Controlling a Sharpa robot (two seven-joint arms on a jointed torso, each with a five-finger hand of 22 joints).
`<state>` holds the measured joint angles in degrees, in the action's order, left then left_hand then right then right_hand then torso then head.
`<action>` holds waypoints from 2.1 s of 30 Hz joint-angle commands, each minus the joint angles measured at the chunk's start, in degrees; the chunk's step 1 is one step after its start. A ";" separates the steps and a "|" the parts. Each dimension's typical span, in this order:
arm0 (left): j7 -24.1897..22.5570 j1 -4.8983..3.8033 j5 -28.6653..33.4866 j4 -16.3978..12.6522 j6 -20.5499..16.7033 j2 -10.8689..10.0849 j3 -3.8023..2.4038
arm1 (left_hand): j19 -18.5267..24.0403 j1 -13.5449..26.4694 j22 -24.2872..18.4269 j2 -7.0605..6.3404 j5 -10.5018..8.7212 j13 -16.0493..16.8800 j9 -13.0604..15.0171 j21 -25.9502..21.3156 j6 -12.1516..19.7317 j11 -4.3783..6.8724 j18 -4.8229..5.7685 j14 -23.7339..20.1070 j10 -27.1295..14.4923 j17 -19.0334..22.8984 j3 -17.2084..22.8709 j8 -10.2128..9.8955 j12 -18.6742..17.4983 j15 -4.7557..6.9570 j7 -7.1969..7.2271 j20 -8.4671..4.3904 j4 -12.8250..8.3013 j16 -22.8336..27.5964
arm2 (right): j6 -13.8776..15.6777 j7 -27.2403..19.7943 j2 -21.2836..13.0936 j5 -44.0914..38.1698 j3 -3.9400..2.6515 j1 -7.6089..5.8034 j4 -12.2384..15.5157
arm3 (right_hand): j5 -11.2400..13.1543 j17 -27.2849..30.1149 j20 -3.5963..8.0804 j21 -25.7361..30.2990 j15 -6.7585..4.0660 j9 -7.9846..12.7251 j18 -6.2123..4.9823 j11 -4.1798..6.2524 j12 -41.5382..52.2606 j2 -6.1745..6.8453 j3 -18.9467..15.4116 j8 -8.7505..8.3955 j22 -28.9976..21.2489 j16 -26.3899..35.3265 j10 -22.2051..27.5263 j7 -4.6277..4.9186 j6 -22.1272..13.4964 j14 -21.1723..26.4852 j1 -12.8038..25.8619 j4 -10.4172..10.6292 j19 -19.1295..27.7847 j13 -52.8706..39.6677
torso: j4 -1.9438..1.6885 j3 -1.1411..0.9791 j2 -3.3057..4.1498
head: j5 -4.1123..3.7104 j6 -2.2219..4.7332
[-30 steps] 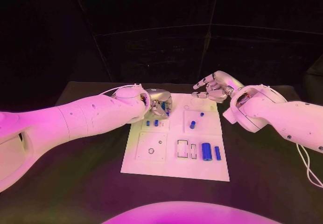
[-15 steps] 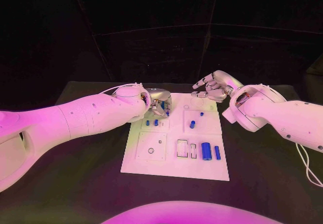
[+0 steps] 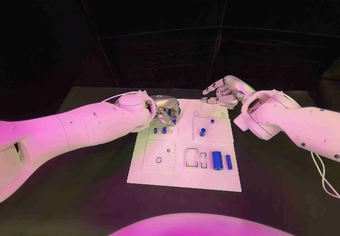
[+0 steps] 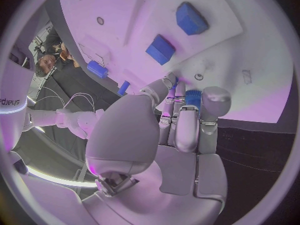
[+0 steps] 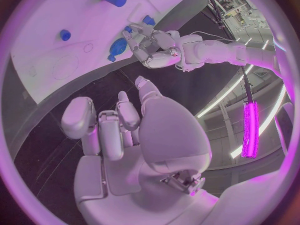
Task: Assemble the parts on the task board
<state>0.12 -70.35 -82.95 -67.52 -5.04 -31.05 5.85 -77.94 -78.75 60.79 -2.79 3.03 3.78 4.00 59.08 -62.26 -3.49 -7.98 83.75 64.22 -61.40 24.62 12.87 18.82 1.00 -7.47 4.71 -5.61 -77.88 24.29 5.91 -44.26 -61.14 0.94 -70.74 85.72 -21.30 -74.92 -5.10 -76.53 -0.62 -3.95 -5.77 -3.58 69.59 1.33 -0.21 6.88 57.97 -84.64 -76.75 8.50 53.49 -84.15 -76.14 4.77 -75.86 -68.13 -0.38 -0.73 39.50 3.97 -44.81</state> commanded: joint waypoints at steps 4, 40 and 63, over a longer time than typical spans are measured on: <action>-0.25 -0.13 3.41 -2.52 -2.02 -1.97 -1.10 | -0.47 1.75 0.36 -0.75 -0.16 0.04 0.05 0.59 -0.57 -0.06 0.93 0.48 0.85 0.30 0.39 -0.69 -0.94 0.05 0.07 0.15 0.26 -0.13 | 0.51 -0.52 0.02 0.07 -0.03 -0.10 -0.02 | -0.34 -2.28 -0.10 0.27 -0.26 0.10 -0.31 0.07 -0.20 -0.59 0.26 0.21 -0.08 0.30 0.26 0.19 -0.16 -3.18 -0.05 0.06 0.46 0.06 | -0.12 0.03 0.00 | 0.06 0.29; 2.38 -0.11 6.15 -4.74 0.25 -8.16 -1.99 | -0.55 1.92 0.55 -1.25 -0.16 0.07 0.04 0.74 -0.69 -0.07 0.95 0.51 1.14 0.60 0.60 -0.98 -1.41 0.07 0.02 0.14 -0.01 -0.04 | 0.29 -0.45 -0.14 0.07 -0.03 -0.07 -0.13 | -0.34 -2.28 -0.10 0.27 -0.26 0.10 -0.31 0.07 -0.20 -0.59 0.26 0.21 -0.08 0.30 0.26 0.19 -0.16 -3.18 -0.05 0.06 0.46 0.06 | 0.03 -0.05 0.03 | 0.63 0.38; 2.88 0.02 6.15 -3.91 2.52 -6.82 -1.96 | -0.51 2.06 0.51 -1.41 -0.18 0.07 0.02 0.67 -0.66 -0.10 0.94 0.43 1.19 0.99 0.63 -1.12 -1.62 0.04 0.00 0.15 -0.04 0.12 | 0.23 -0.46 -0.01 0.07 -0.03 -0.07 -0.21 | -0.34 -2.28 -0.10 0.27 -0.26 0.10 -0.31 0.07 -0.20 -0.59 0.26 0.21 -0.08 0.30 0.26 0.19 -0.16 -3.18 -0.05 0.06 0.46 0.06 | 0.04 -0.01 0.02 | 0.56 0.18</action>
<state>2.66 -70.39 -77.02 -71.34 -3.65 -37.97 3.86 -78.15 -77.02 61.30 -3.99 3.04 3.81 3.98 59.71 -62.56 -3.58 -7.98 83.74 65.10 -60.48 24.91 11.93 17.39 1.00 -7.36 4.90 -5.62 -77.87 24.28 5.88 -44.32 -61.13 0.95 -70.70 85.48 -21.30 -74.90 -5.10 -76.53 -0.62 -3.91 -5.77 -3.58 69.59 1.33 -0.22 6.88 57.98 -84.64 -76.76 8.50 53.49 -84.15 -76.14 4.77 -75.86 -68.14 -0.34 -0.75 39.52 4.50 -44.62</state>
